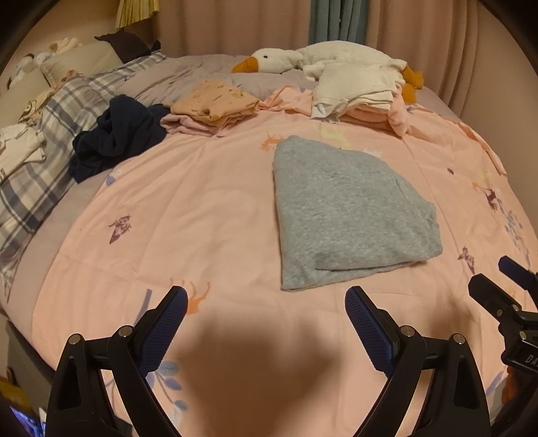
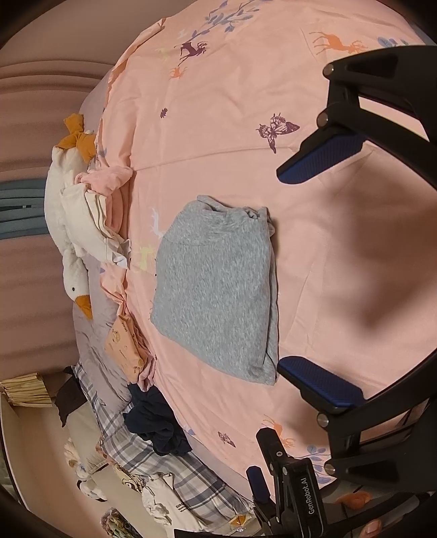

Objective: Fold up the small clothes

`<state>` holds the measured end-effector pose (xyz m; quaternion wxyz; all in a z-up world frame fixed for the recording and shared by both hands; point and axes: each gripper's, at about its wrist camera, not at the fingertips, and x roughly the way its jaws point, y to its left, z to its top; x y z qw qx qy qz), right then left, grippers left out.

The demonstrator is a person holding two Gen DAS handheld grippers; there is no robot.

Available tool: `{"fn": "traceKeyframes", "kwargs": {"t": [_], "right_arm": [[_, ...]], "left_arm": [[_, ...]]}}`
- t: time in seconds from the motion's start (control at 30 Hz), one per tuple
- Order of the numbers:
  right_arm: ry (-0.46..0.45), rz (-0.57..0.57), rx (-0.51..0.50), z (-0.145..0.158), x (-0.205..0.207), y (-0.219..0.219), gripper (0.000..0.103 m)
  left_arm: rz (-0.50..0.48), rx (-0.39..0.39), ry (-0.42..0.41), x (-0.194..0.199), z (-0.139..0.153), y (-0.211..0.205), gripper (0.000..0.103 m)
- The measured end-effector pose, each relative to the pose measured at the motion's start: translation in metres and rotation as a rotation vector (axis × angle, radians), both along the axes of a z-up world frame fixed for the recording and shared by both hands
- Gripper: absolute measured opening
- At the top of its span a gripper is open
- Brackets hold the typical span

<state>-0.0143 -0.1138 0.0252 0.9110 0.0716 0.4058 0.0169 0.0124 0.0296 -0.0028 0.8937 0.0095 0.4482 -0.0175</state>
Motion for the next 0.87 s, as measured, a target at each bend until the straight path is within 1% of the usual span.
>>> {"fn": "traceKeyframes", "kwargs": {"t": [0.5, 0.87], "right_arm": [[0.004, 0.004, -0.001, 0.0013, -0.0004, 0.0039, 0.103], [0.003, 0.006, 0.002, -0.0001, -0.0002, 0.0059, 0.103]], "left_arm": [[-0.006, -0.007, 0.008, -0.001, -0.0005, 0.0013, 0.094], [-0.002, -0.004, -0.001, -0.0007, -0.0003, 0.0014, 0.094]]}}
